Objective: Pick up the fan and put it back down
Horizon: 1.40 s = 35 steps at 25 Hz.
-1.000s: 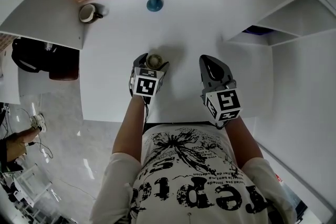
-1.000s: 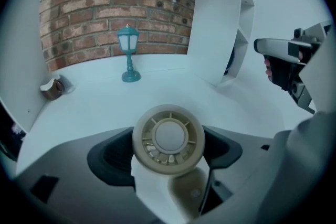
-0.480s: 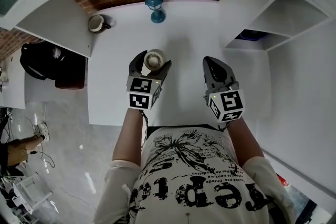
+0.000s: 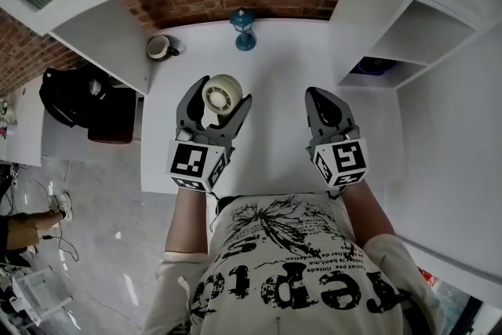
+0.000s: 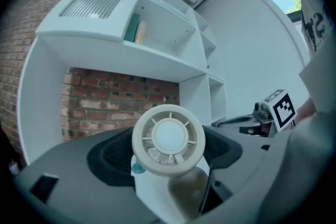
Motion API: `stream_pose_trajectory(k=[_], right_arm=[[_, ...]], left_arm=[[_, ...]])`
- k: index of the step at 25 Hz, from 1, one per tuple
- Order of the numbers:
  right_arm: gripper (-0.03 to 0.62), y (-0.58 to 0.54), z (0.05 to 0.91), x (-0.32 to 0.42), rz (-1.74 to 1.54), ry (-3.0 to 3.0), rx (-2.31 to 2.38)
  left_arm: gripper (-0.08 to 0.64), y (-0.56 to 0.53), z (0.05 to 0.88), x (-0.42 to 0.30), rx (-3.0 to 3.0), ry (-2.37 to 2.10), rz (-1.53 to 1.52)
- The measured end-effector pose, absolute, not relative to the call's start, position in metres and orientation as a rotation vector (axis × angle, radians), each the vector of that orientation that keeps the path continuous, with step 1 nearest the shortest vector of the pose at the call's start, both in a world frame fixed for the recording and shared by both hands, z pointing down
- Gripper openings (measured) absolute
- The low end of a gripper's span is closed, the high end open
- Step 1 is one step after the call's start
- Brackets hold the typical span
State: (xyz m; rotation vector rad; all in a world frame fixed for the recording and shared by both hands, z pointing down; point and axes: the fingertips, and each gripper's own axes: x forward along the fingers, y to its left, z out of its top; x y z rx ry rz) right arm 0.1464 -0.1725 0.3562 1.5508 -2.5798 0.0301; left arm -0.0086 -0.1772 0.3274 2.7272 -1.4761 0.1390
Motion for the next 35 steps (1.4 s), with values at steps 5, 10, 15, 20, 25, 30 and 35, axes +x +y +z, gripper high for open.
stream_pose_trajectory(k=[5, 10, 15, 20, 25, 30, 35], right_arm=[[0.015, -0.168, 0.337, 0.137, -0.009, -2.596, 1.580], [0.015, -0.166, 0.331, 0.126, -0.027, -2.609, 1.576], [0.015, -0.168, 0.330, 0.123, -0.022, -2.597, 1.593], [0.015, -0.172, 0.335, 0.128, 0.011, -2.585, 1.602], [0.015, -0.183, 0.352, 0.134, 0.064, -2.562, 1.599], [0.015, -0.191, 0.375, 0.140, 0.136, -2.540, 1.570], [0.015, -0.199, 0.408, 0.148, 0.221, -2.519, 1.537]], left_arm=[[0.382, -0.158, 0.303, -0.024, 2.823, -1.505, 0.067], [0.382, -0.151, 0.300, -0.037, 2.826, -1.506, 0.049], [0.382, -0.153, 0.300, -0.041, 2.821, -1.511, 0.091], [0.382, -0.162, 0.307, -0.037, 2.796, -1.498, 0.132], [0.382, -0.180, 0.342, -0.020, 2.734, -1.423, 0.278], [0.382, -0.192, 0.388, 0.002, 2.648, -1.341, 0.422], [0.382, -0.208, 0.452, 0.012, 2.529, -1.311, 0.542]])
